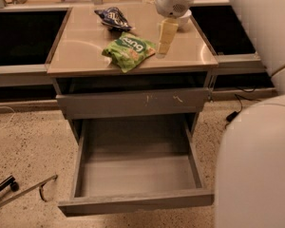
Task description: Place green rice chip bag into middle drawer
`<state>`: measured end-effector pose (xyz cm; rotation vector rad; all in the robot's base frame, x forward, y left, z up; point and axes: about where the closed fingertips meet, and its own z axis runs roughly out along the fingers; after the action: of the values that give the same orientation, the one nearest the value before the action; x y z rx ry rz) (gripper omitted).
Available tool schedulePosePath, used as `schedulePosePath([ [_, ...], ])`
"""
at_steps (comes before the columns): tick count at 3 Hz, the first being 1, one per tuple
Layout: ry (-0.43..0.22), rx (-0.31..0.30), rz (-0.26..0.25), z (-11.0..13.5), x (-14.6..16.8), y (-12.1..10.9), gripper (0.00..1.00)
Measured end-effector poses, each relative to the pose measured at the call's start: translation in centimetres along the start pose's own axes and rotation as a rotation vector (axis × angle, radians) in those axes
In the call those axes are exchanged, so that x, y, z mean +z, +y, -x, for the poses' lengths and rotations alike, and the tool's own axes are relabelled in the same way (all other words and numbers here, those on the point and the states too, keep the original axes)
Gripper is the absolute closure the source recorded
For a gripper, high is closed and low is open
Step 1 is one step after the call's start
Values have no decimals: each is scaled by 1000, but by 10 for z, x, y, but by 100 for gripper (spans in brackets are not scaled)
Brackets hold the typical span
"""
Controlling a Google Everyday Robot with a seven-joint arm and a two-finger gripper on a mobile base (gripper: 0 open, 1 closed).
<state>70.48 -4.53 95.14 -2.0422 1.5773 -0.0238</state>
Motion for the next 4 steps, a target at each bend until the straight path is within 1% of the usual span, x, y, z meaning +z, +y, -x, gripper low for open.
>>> schedulePosePath([
  [1, -73, -83, 4, 29, 47, -32, 0],
  [2, -139, -158, 47, 65, 87, -42, 0],
  [3, -151, -155, 56, 66, 98, -41, 0],
  [4, -189, -157, 100, 71, 125, -38, 0],
])
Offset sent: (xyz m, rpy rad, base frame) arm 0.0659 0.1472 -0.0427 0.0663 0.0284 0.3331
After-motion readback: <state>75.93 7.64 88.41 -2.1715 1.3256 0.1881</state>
